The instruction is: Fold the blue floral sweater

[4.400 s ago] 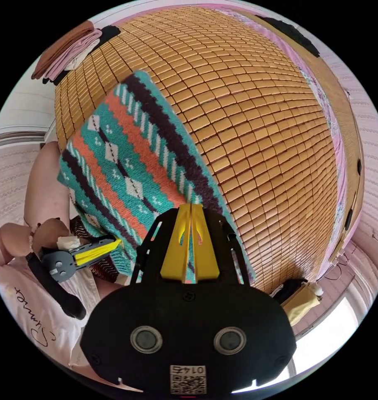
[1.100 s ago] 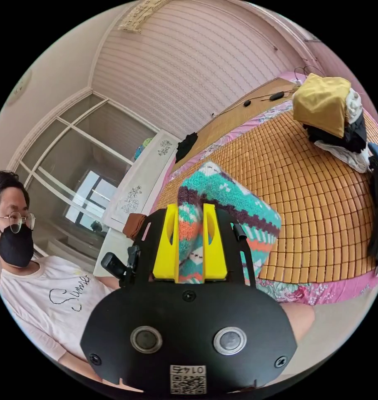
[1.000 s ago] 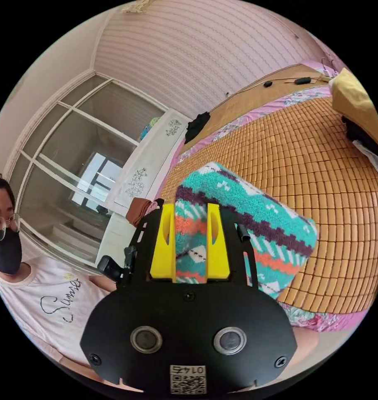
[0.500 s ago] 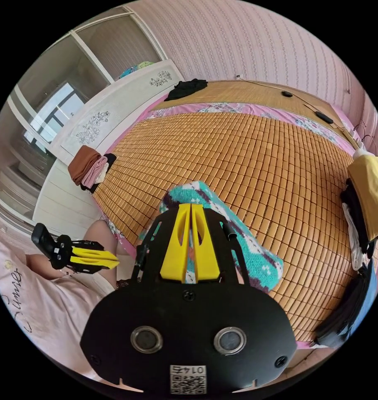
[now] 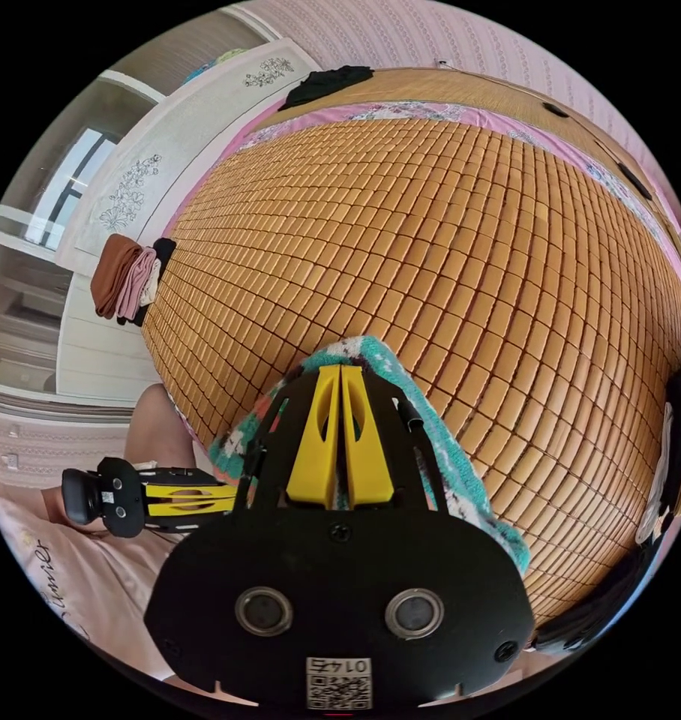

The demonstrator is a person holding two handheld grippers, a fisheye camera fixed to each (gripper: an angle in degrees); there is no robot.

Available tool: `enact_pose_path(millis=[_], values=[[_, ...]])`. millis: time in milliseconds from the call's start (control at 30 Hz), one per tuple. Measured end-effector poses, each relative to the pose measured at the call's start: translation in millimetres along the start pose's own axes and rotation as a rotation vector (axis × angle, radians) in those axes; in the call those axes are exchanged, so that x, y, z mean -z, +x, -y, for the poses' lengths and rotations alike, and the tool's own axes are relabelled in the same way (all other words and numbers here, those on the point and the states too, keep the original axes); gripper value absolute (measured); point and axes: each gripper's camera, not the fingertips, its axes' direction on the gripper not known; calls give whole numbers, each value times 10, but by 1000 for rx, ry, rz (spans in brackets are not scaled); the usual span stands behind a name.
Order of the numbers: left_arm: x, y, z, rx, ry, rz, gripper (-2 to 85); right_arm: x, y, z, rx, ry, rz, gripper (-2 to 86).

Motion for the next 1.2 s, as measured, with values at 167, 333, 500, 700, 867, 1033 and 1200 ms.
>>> enact_pose_path(millis=[167,333,500,700,867,1033,1200], values=[[119,-56,-34,-18,15,25,-9,-123,-19,23,2,37,-51,-9],[446,-290,-274,95,132,-99,-2,87,112,-140,-8,155,48,0],[813,-565,-546,190,301,-85,65,698,239,-1019,-87,487,18,55],[726,-865,-450,173,265,-129,179,511,803,-2008,-410,482,-4,207],[574,-1018,-237,123,146,-196,227,-27,1144,-2188,-531,359,154,233],[508,-1206,-227,135,67,-319,226,-404,1419,-2175,-540,362,367,196],[615,-1255,-354,124,61,-326,196,-673,1614,-2264,-575,352,503,187]])
